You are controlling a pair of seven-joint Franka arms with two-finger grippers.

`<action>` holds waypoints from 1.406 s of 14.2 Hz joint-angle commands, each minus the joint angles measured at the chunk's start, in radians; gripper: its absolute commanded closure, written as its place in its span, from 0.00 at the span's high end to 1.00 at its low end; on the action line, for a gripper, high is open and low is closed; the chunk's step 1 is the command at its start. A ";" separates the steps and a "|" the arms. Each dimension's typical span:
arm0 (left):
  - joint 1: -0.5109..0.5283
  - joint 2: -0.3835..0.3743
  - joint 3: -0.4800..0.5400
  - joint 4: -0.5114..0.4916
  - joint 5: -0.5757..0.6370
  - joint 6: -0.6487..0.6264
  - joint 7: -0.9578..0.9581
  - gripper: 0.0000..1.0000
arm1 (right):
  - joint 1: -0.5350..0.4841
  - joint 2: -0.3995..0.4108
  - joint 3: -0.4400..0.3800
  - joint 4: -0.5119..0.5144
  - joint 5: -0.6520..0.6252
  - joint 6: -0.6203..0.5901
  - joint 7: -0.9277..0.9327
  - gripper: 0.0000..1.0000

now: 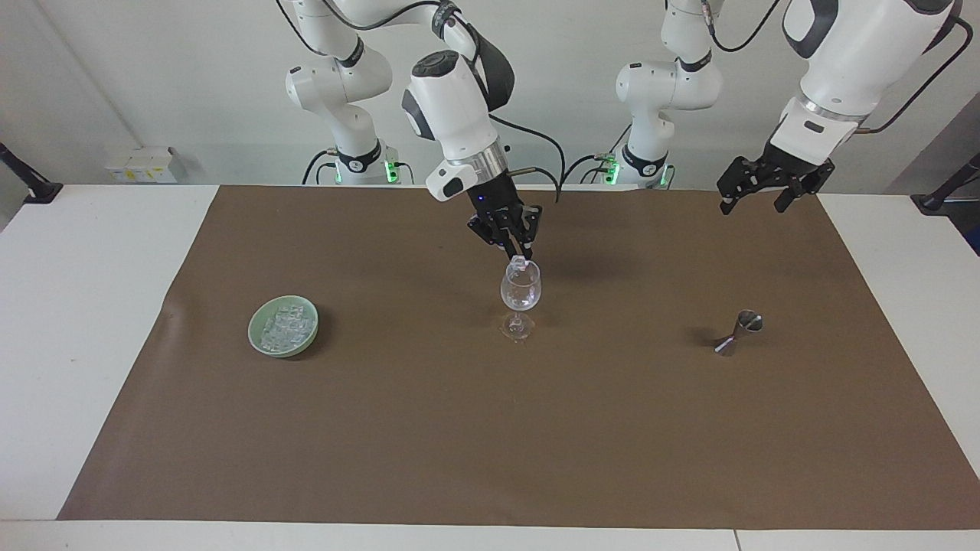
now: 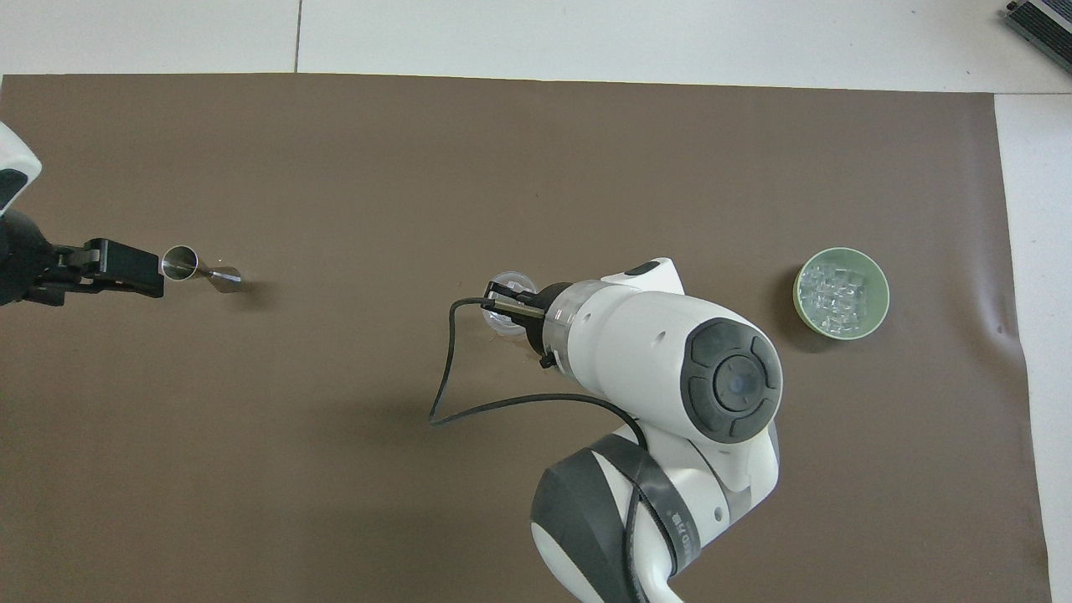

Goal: Pour wine and add ice with both arms

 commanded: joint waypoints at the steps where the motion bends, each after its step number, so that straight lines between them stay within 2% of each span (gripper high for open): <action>1: 0.034 -0.029 0.001 -0.032 -0.007 0.010 -0.001 1.00 | 0.001 0.009 0.005 0.000 0.020 0.024 0.013 0.22; 3: 0.043 -0.029 0.001 -0.032 -0.007 0.009 -0.001 1.00 | 0.001 0.009 0.008 0.000 0.020 0.024 0.013 0.31; 5: 0.051 -0.029 0.001 -0.032 -0.007 0.009 -0.001 1.00 | 0.001 0.009 0.008 0.000 0.020 0.024 0.013 0.43; 7: 0.051 -0.029 0.001 -0.032 -0.007 0.009 -0.001 1.00 | 0.001 0.009 0.008 0.002 0.020 0.024 0.015 0.48; 8: 0.051 -0.029 0.001 -0.032 -0.007 0.010 -0.001 1.00 | 0.001 0.009 0.008 0.002 0.020 0.024 0.015 0.54; 9: 0.051 -0.029 0.001 -0.032 -0.007 0.009 -0.001 1.00 | 0.001 0.009 0.006 0.003 0.020 0.024 0.015 0.65; 10: 0.051 -0.029 0.001 -0.032 -0.007 0.010 -0.001 1.00 | 0.000 0.011 0.006 0.007 0.019 0.024 0.012 0.90; 11: 0.051 -0.029 0.001 -0.032 -0.007 0.010 -0.001 1.00 | -0.003 0.011 0.005 0.008 0.006 0.024 0.009 1.00; 13: 0.051 -0.029 0.001 -0.032 -0.007 0.010 -0.001 1.00 | -0.020 0.006 -0.004 0.008 -0.014 0.018 0.001 1.00; 16: 0.051 -0.029 0.001 -0.032 -0.007 0.009 -0.001 1.00 | -0.110 -0.026 -0.006 0.008 -0.089 -0.022 -0.014 1.00; 20: 0.051 -0.029 0.001 -0.032 -0.007 0.009 -0.001 1.00 | -0.236 -0.089 -0.006 0.016 -0.129 -0.167 -0.175 1.00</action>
